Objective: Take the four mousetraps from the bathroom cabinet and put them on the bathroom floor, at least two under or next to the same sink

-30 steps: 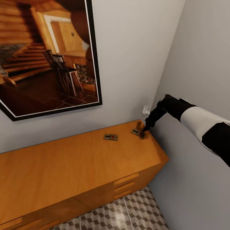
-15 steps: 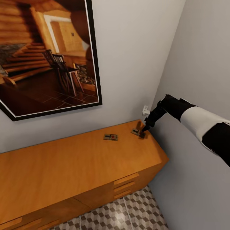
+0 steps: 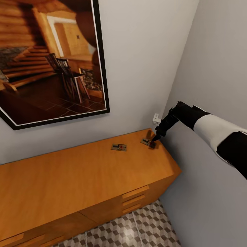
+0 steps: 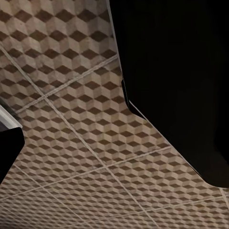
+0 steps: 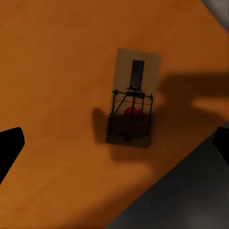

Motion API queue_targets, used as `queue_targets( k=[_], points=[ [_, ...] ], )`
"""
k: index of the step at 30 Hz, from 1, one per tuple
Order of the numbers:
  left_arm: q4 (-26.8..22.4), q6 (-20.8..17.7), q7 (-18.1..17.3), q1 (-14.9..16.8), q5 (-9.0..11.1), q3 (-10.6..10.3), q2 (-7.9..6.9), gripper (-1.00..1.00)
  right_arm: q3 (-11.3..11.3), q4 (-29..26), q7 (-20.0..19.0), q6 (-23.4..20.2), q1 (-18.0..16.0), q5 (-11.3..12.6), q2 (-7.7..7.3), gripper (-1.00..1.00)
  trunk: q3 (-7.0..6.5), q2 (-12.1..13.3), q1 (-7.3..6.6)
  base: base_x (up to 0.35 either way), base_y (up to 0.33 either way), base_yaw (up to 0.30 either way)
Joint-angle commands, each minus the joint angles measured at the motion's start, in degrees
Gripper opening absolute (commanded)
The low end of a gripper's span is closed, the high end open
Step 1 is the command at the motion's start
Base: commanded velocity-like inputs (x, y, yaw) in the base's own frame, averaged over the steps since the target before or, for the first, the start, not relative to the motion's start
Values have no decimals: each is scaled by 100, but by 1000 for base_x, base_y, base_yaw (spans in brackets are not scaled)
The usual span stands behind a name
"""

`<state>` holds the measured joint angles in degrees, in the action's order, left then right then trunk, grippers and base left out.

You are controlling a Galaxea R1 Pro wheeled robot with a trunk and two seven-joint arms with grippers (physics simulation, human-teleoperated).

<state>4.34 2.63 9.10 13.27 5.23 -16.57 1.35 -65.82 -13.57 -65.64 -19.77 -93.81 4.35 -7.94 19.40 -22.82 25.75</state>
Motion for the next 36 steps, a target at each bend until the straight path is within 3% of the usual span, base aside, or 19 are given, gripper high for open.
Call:
queue_targets(
  k=[1, 36],
  points=[
    [23, 27, 10, 10, 54, -48, 5, 100, -35, -14, -6, -56, -6, 44, -7, 100, 10, -10, 3, 0, 0, 0],
    [23, 28, 9, 0, 55, -48, 14, 100, -46, -14, 8, -54, -6, 31, 15, 100, 10, -10, 3, 0, 0, 0]
  ],
)
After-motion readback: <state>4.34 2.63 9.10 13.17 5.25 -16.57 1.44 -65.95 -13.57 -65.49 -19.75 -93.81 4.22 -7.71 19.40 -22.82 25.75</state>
